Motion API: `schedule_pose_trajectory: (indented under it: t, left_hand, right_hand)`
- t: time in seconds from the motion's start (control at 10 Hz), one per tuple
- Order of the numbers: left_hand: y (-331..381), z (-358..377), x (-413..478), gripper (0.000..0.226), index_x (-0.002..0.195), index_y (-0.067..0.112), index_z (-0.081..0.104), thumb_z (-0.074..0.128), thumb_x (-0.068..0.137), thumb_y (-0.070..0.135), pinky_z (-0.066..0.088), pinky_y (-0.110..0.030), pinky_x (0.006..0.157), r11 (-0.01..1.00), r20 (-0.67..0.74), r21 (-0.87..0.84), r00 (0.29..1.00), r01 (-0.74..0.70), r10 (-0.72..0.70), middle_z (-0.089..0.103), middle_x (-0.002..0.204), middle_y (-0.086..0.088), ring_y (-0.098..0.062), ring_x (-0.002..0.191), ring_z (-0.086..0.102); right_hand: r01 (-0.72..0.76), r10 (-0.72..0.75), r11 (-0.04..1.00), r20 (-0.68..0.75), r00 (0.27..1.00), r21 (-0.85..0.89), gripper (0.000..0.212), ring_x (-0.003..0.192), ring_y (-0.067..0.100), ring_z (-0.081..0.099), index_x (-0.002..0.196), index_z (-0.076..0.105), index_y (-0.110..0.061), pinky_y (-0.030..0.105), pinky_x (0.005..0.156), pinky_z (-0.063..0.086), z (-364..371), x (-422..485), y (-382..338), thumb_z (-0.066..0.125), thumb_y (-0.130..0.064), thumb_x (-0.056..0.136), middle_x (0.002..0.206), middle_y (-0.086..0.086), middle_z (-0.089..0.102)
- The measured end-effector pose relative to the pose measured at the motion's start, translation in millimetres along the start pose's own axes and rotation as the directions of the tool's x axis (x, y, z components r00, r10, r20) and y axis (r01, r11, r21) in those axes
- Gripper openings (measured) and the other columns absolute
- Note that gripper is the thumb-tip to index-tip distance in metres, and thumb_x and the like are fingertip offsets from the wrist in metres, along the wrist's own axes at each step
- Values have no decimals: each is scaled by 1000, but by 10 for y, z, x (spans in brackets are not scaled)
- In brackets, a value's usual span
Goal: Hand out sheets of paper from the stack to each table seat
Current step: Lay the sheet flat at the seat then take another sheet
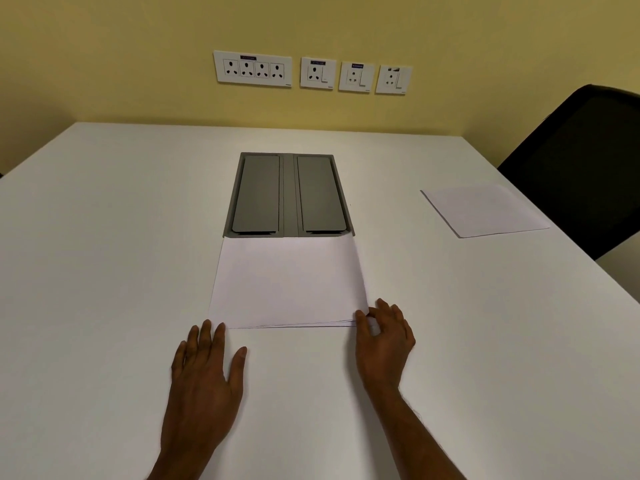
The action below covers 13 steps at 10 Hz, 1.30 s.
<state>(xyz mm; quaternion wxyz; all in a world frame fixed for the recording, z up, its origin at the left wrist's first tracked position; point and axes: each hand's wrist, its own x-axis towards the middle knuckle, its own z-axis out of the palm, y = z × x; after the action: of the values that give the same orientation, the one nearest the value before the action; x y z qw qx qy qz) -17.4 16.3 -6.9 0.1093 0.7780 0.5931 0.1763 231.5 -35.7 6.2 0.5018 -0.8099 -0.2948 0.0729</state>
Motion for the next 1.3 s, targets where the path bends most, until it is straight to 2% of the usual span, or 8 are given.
schedule_pose_trajectory:
  t: [0.1,0.2,0.3,0.4,0.6,0.7,1.0,1.3]
  left_hand:
    - [-9,15,1,76,151,11,37,17,94,58,15,-43,124,1000,-9,6,1000,-3,3,32,160,-11,-24,152,21]
    - [-16,32,7,75,151,11,37,19,95,58,17,-44,124,1000,-13,0,1000,10,-10,32,160,-13,-25,152,21]
    - [-24,40,19,74,150,12,39,20,95,57,18,-45,123,1000,-16,6,1000,7,-7,33,159,-14,-26,152,22]
    - [-25,40,21,71,150,13,40,21,96,56,17,-44,124,1000,-12,3,1000,-4,4,34,160,-12,-25,152,22]
    - [-11,11,19,68,151,16,38,25,96,54,15,-43,125,999,-4,-32,1000,4,-4,31,161,-10,-23,153,19]
    - [-6,3,19,67,151,15,38,26,96,53,16,-44,125,999,-7,-42,1000,5,-5,31,161,-10,-22,153,18]
    - [-9,6,17,68,151,14,38,27,96,52,15,-44,125,999,-12,-52,1000,2,-3,31,161,-9,-22,153,18]
    - [-35,44,22,66,150,12,40,30,97,50,17,-44,124,999,-46,-53,999,-13,10,34,159,-7,-21,152,21]
  right_hand:
    - [-4,6,998,-46,999,61,13,132,29,51,102,73,-7,52,112,35,13,3,14,68,-13,92,123,7,70]
    - [-26,39,987,-80,996,156,19,120,29,59,109,72,-8,52,105,43,-3,-4,19,67,-11,92,116,5,72]
    - [-12,35,977,-105,994,214,10,98,22,67,99,72,-13,50,92,51,-22,-15,22,65,-11,92,98,-1,74]
    - [-30,51,980,-105,993,198,13,91,23,65,100,70,-17,51,89,52,-18,-8,40,64,-11,91,92,-3,72]
    - [-37,50,989,-87,995,145,38,99,40,60,127,64,-17,52,96,47,16,4,17,70,-13,90,89,8,68]
    - [-18,27,993,-83,996,116,40,99,40,58,129,64,-15,52,96,47,16,-3,5,69,-11,90,87,9,66]
    - [-6,14,997,-94,995,81,38,95,37,58,127,66,-16,53,95,46,4,-13,-29,69,-10,89,84,7,67]
    - [1,9,996,-111,994,92,21,91,31,64,107,72,-14,53,91,49,31,-3,12,71,-10,87,90,2,72]
